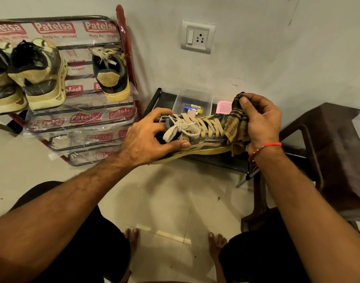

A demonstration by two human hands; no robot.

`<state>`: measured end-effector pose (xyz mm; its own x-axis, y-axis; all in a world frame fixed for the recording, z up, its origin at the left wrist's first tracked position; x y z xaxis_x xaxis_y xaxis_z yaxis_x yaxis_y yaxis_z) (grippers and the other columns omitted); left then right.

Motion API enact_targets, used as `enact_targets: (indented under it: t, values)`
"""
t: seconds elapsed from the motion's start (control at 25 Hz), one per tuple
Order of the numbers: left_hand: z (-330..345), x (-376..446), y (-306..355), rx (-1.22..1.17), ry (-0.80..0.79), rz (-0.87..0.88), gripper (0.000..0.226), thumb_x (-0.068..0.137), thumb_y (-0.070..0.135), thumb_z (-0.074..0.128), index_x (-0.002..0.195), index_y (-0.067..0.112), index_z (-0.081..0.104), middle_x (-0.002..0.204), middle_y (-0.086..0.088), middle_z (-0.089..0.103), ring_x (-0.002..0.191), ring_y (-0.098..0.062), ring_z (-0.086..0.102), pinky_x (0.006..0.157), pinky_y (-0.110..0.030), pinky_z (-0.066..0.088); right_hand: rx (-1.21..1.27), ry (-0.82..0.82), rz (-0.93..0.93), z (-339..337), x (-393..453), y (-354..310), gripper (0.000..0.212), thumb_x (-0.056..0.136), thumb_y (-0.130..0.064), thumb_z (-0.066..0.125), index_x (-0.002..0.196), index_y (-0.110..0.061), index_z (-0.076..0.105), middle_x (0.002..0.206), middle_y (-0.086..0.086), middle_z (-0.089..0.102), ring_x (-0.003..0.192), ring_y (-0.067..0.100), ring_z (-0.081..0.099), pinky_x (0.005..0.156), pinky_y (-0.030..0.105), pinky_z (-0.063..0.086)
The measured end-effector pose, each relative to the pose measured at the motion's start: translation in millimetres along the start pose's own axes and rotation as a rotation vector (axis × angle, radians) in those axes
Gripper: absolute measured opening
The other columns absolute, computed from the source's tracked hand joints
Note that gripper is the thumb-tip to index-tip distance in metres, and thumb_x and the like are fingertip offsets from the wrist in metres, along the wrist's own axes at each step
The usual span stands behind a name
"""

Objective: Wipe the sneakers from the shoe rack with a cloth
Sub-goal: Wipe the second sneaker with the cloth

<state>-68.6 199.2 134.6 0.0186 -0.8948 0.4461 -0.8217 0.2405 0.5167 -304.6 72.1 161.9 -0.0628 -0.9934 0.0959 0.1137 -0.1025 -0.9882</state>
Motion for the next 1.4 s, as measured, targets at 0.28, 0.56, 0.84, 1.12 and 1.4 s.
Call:
enact_targets:
  t: [0.28, 0.56, 0.84, 1.12, 1.4]
  values:
    - [8.9, 2.4, -16.0, -0.132, 0.132, -0.224, 0.049, 0.084, 0.061, 0.060, 0.102, 0.020, 0.079, 0.121, 0.016, 0.066, 0.096, -0.008, 0.067, 0.078, -0.043, 0.059, 0.035, -0.011, -0.018, 1.7, 1.3, 1.6, 0.012, 0.090, -0.008, 0.070, 0.095, -0.018, 0.073, 0.096, 0.004, 0.074, 0.095, 0.024, 0.070, 0.089, 0.050, 0.058]
    - [3.0, 4.3, -25.5, -0.081, 0.241, -0.480, 0.043, 0.085, 0.059, 0.057, 0.106, 0.025, 0.075, 0.099, 0.013, 0.067, 0.088, -0.013, 0.063, 0.079, -0.042, 0.058, -0.597, -0.348, -0.709, 41.8, -66.0, -5.4, 0.020, 0.093, -0.012, 0.065, 0.112, -0.009, 0.069, 0.108, 0.005, 0.065, 0.104, 0.021, 0.060, 0.095, 0.034, 0.049]
    - [-0.3, 9.0, -33.2, -0.103, 0.266, -0.571, 0.045, 0.084, 0.058, 0.056, 0.104, 0.021, 0.073, 0.087, 0.004, 0.070, 0.081, -0.017, 0.066, 0.074, -0.040, 0.058, -0.937, -0.339, -0.708, 44.5, -36.9, 18.8, 0.028, 0.097, -0.022, 0.060, 0.121, -0.009, 0.069, 0.115, 0.010, 0.062, 0.102, 0.022, 0.059, 0.088, 0.035, 0.054]
    - [3.4, 6.4, -16.8, -0.067, 0.249, -0.476, 0.053, 0.082, 0.065, 0.047, 0.103, 0.025, 0.073, 0.088, 0.008, 0.071, 0.078, -0.014, 0.065, 0.068, -0.035, 0.057, -0.770, -0.530, -0.807, 77.0, -83.9, 25.2, 0.020, 0.094, -0.013, 0.065, 0.110, -0.005, 0.071, 0.107, 0.012, 0.062, 0.100, 0.022, 0.060, 0.092, 0.029, 0.050]
    - [5.5, 7.1, -12.9, -0.041, 0.281, -0.472, 0.040, 0.091, 0.060, 0.054, 0.100, 0.026, 0.072, 0.085, 0.014, 0.067, 0.075, -0.011, 0.063, 0.067, -0.039, 0.058, -0.789, -0.287, -0.698, 59.4, -52.4, 15.7, 0.016, 0.093, -0.013, 0.066, 0.106, -0.006, 0.073, 0.106, 0.010, 0.063, 0.097, 0.015, 0.057, 0.091, 0.023, 0.049]
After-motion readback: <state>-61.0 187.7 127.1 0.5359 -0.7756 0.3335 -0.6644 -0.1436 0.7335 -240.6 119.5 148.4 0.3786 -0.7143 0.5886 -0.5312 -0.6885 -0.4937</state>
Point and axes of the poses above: each hand's wrist, its own x-axis towards the middle knuckle, its own z-axis out of the palm, y = z × x, the point moved 2 cm from there along x, towards the middle knuckle
